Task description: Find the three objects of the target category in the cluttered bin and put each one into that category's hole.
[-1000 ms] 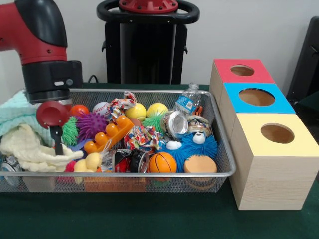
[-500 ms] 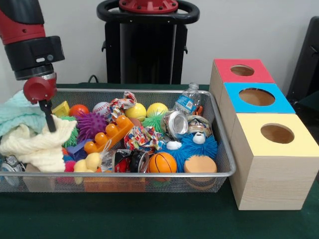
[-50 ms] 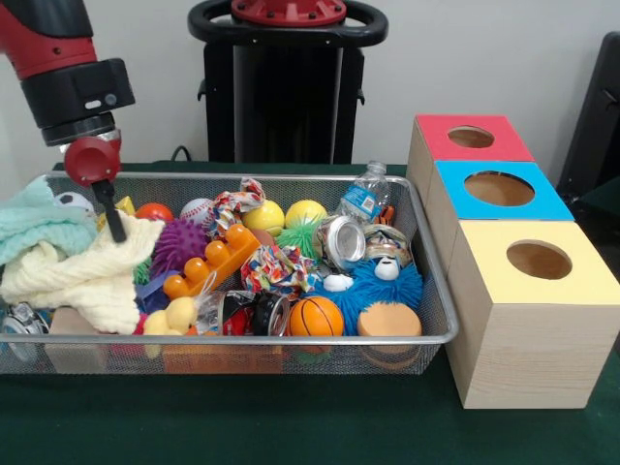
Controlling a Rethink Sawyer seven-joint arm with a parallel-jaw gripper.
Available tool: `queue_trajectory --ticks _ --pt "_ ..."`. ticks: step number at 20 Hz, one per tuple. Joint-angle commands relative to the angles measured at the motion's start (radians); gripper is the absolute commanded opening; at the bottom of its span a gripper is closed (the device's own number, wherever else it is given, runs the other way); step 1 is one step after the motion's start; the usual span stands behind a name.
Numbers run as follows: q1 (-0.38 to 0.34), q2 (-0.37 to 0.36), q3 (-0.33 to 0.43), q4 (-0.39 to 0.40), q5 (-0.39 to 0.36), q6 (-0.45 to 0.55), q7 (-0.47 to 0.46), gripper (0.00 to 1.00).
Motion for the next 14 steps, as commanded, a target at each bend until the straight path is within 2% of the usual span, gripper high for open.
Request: queue_trajectory --ticks 1,10,12,14 --pt "0.029 0.000 0.039 0.057 -0.063 0.052 -0.266 0.00" --pt "0.073 -0.013 0.014 0.046 -0.048 0.065 -0.228 0.00" --pt "0.088 -0.030 -0.006 0.073 -0.055 0.047 -0.193 0.00" --pt "0.108 -0.063 -0.041 0.133 -0.059 0.015 -0.127 0.00"
